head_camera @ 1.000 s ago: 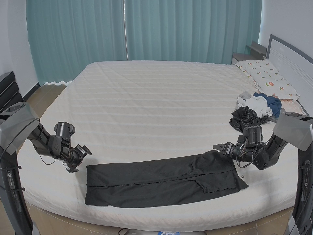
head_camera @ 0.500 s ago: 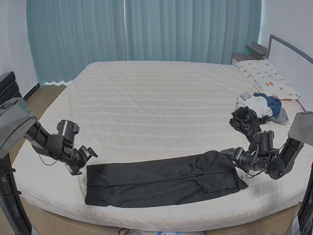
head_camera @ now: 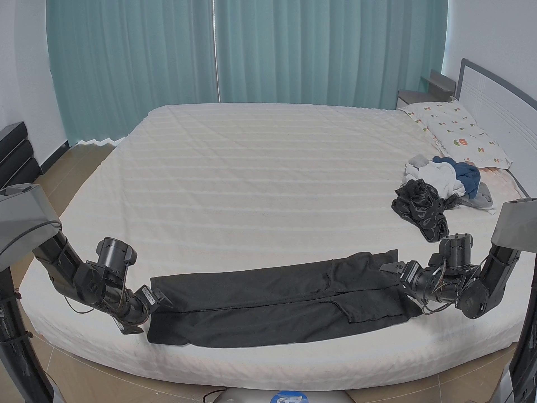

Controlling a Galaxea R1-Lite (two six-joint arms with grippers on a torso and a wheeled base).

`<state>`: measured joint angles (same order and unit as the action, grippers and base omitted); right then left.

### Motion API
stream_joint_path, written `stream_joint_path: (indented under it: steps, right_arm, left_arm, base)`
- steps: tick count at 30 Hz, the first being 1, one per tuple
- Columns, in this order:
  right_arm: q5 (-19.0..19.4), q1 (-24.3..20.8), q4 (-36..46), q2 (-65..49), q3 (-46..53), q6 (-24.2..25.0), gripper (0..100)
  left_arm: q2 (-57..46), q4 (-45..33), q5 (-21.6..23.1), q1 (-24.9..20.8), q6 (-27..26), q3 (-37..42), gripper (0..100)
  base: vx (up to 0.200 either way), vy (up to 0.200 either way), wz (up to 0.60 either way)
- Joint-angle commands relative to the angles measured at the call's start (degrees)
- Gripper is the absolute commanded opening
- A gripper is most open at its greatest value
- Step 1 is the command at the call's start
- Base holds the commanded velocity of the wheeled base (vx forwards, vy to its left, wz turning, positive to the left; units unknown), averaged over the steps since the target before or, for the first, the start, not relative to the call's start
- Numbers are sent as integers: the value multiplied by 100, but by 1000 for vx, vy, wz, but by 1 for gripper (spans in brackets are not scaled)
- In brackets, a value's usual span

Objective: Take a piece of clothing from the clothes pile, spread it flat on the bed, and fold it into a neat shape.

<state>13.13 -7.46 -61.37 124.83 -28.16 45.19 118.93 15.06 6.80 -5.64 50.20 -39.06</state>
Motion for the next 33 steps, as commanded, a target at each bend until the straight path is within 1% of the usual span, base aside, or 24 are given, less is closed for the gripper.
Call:
stream_joint_path:
  steps: [1,6,8,10,14,15,16,17,18,23,28,33]
  right_arm:
    - [14,17,-7,68,39,-1,100]
    - [14,25,-16,85,39,-1,100]
    - [14,17,-16,85,39,-1,100]
    - [23,17,-16,94,39,-1,100]
    - [14,17,-16,129,39,-19,100]
    - [23,17,-16,129,39,-19,100]
    - [23,8,-16,129,39,-1,100]
    - [23,8,-16,129,39,-1,100]
    - [23,17,-16,120,39,-19,100]
    - [23,8,-16,129,47,-19,100]
    - [23,8,-16,129,47,-1,100]
    - [23,-10,-16,120,47,-1,100]
  left_arm:
    - [-89,24,-12,-68,-89,171,100]
    - [-81,68,5,-68,-300,311,100]
    - [-63,156,-3,-68,-388,355,100]
    - [-54,358,5,-77,-529,592,100]
    - [-2,1078,-109,-147,-1003,1076,100]
    - [42,1360,-109,-147,-1118,1199,100]
    - [78,1553,-91,-147,-1153,1269,100]
    - [86,1588,-91,-147,-1162,1278,100]
    - [148,1913,-109,-156,-1197,1436,100]
    - [130,2019,-91,-200,-1267,1629,100]
    - [104,2028,-30,-200,-1724,1823,100]
    - [148,2142,-47,-191,-1715,1779,100]
  base:
    - [0,0,0]
    - [0,0,0]
    - [0,0,0]
    - [0,0,0]
    - [0,0,0]
    - [0,0,0]
    - [0,0,0]
    - [0,0,0]
    - [0,0,0]
    - [0,0,0]
    - [0,0,0]
    - [0,0,0]
